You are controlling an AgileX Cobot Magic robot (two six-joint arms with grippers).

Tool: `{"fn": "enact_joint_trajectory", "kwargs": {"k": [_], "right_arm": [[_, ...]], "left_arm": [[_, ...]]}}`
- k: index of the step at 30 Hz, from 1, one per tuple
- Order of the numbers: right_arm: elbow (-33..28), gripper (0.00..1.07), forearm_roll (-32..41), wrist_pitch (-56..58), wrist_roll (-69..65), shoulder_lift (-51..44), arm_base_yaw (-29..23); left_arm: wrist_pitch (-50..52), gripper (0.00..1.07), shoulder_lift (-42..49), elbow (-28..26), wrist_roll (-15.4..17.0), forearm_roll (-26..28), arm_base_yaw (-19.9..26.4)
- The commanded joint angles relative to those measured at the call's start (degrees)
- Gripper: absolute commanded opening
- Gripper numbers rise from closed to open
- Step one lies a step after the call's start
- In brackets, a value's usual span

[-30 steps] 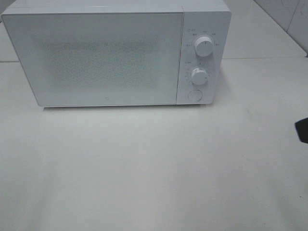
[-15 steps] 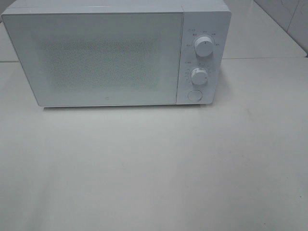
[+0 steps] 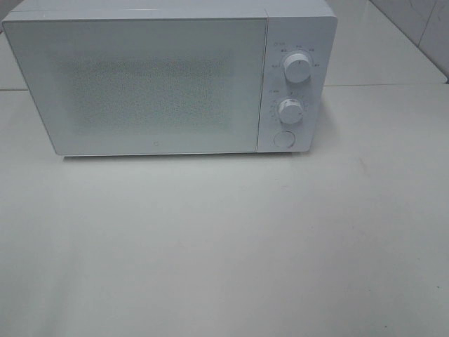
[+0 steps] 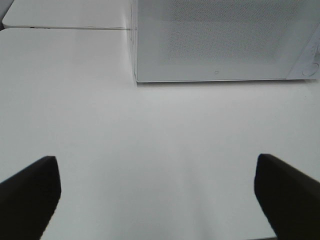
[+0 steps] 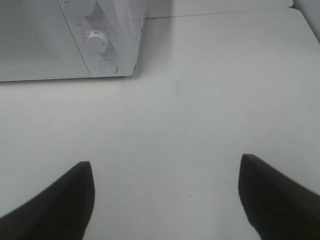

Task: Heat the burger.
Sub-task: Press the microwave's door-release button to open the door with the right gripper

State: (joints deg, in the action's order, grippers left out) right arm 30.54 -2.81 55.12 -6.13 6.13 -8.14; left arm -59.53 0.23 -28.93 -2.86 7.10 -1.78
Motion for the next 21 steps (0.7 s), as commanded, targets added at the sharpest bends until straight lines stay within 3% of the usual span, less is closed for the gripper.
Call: {"fn": "enact_joint_trajectory", "kwargs": {"k": [1, 8, 21], "right_arm": [[-0.2, 0.76, -0.1, -0.4, -0.1, -2.1, 0.5], [-1.7, 0.76, -1.0, 2.4, -0.2, -7.9, 2.9], [-1.7, 0.76, -1.1, 2.4, -0.3, -7.8, 2.9]], "left_arm": [[0.1, 0.98, 1.3, 0.1, 0.2, 0.1, 0.2], [0.1, 0.98, 1.3, 0.1, 0.2, 0.1, 0.2], [0.1, 0.98, 1.2, 0.1, 0.2, 0.1, 0.2]]}}
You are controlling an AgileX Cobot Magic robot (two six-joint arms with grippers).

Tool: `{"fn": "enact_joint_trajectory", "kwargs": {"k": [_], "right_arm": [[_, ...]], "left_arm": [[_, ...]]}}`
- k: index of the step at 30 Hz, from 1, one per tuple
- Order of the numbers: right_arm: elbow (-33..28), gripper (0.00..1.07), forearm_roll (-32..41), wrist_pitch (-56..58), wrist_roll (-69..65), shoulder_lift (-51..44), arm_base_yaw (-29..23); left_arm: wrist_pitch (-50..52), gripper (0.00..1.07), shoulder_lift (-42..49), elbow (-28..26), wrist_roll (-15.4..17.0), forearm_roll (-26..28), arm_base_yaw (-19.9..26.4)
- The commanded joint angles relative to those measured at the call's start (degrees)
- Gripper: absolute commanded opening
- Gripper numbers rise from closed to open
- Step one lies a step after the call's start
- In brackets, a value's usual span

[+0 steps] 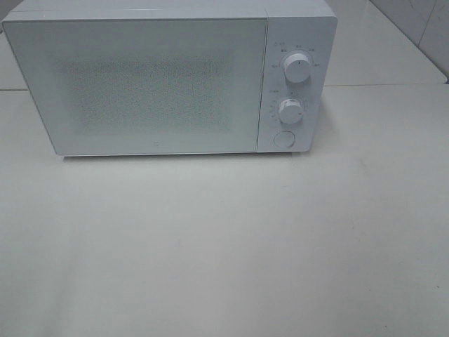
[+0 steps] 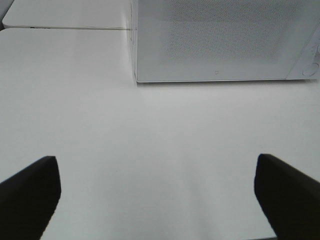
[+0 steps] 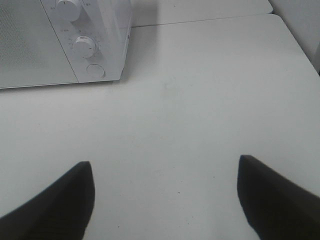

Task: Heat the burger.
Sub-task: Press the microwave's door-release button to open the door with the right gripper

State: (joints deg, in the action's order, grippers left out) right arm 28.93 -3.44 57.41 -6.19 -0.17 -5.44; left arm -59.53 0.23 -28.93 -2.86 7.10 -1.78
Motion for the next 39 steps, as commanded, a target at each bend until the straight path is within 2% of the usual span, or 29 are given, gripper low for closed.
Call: {"fn": "enact_joint_trajectory", "kwargs": {"k": [1, 9, 19, 27, 32, 39], "right_arm": [[-0.1, 0.76, -0.5, 0.1, -0.2, -1.5, 0.2], [-0.1, 0.76, -0.6, 0.1, -0.3, 0.0, 0.1], [1.7, 0.76, -0.6, -1.7, -0.5, 7.8, 0.1], [2.3, 0.76, -0.6, -10.6, -0.9, 13.5, 0.1], [2.1, 0.76, -0.6, -20.7, -0.9, 23.4, 0.1], [2.1, 0.76, -0.6, -29.3, -0.9, 32.4, 0.1]], "left_arm": [[0.1, 0.98, 1.2, 0.1, 0.2, 0.1, 0.2], [0.1, 0.98, 1.2, 0.1, 0.2, 0.1, 0.2], [0.1, 0.98, 1.2, 0.1, 0.2, 0.1, 0.2], [0.1, 0.98, 1.2, 0.1, 0.2, 0.1, 0.2], [0.1, 0.98, 1.2, 0.1, 0.2, 0.1, 0.2], [0.1, 0.98, 1.2, 0.1, 0.2, 0.1, 0.2]]}}
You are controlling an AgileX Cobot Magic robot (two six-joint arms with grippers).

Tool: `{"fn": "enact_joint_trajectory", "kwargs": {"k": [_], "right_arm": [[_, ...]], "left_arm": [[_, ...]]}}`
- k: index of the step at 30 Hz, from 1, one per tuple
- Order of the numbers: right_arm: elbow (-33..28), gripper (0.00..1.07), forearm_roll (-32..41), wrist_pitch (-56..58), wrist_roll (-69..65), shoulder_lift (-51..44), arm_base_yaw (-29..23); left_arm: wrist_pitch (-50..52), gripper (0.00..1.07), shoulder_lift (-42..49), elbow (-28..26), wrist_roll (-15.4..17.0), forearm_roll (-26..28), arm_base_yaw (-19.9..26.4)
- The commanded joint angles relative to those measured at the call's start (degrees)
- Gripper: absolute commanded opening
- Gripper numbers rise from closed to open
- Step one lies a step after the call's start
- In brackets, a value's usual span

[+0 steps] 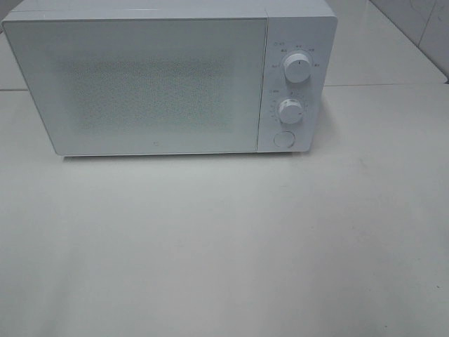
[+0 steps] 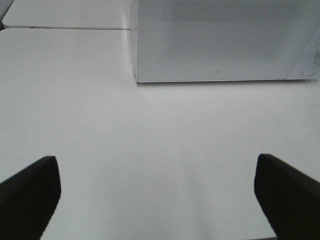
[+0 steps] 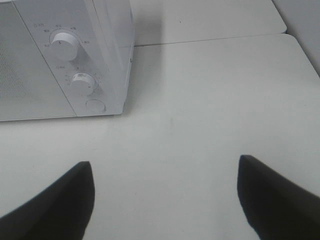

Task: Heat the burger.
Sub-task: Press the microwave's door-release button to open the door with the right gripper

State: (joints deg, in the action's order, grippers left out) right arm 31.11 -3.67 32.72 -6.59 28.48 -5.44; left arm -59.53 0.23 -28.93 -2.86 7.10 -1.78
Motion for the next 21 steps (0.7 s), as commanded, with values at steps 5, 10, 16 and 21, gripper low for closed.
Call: {"fn": "enact_joint_trajectory", "kwargs": {"k": [5, 10, 16, 21], "right_arm": [[-0.1, 0.76, -0.3, -12.4, -1.0, 12.3, 0.1], [-0.1, 0.76, -0.3, -17.6, -2.2, 17.8, 0.1], [-2.4, 0.76, -0.3, -31.1, -2.9, 24.9, 0.1], [-5.9, 0.76, -0.3, -44.3, -2.9, 30.4, 0.1]], "left_arm": [[0.1, 0.98, 1.2, 0.1, 0.2, 0.1, 0.2], [0.1, 0.98, 1.2, 0.1, 0.2, 0.1, 0.2], [0.1, 0.98, 1.2, 0.1, 0.2, 0.1, 0.2], [0.1, 0.98, 1.2, 0.1, 0.2, 0.1, 0.2]]}}
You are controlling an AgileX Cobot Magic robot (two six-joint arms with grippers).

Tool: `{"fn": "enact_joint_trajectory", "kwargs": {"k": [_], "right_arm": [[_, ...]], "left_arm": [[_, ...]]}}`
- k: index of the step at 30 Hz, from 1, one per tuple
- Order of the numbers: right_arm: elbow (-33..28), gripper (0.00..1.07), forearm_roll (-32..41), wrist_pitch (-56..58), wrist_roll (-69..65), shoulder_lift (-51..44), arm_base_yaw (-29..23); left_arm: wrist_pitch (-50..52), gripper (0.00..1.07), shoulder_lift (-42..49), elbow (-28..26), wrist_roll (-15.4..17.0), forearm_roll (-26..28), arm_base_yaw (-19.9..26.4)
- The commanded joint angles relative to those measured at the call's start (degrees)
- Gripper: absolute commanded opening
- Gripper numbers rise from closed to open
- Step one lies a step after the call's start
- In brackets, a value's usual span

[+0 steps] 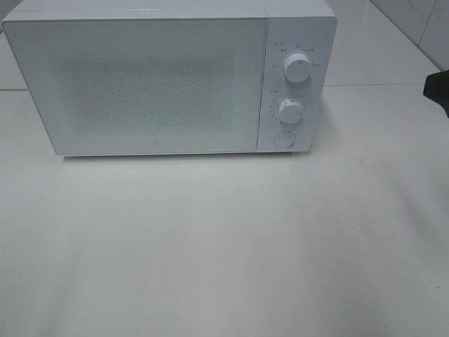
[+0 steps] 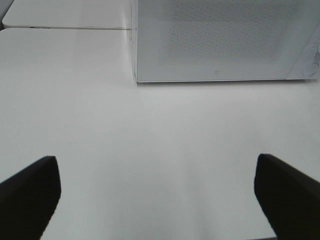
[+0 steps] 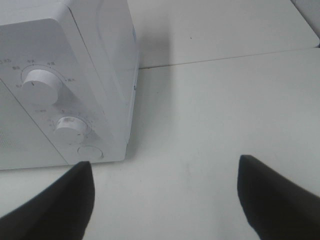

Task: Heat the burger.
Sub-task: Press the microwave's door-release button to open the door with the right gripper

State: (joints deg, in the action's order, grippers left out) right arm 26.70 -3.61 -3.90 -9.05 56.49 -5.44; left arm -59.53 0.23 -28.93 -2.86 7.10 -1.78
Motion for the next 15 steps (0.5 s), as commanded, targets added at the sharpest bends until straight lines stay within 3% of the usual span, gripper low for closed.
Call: {"fn": "enact_joint_trajectory", "kwargs": {"k": [1, 11, 15], "right_arm": [[-2.2, 0.76, -0.4, -12.3, -0.3, 4.5, 0.1], [-2.5, 0.76, -0.2, -24.9, 1.8, 16.2, 0.0], [-2.5, 0.76, 3.6, -30.1, 5.6, 21.8, -1.4]], "left_arm": [[0.1, 0.98, 1.2, 0.1, 0.2, 0.1, 0.2], [0.1, 0.98, 1.2, 0.1, 0.2, 0.1, 0.2], [0.1, 0.98, 1.2, 0.1, 0.2, 0.1, 0.2]]}}
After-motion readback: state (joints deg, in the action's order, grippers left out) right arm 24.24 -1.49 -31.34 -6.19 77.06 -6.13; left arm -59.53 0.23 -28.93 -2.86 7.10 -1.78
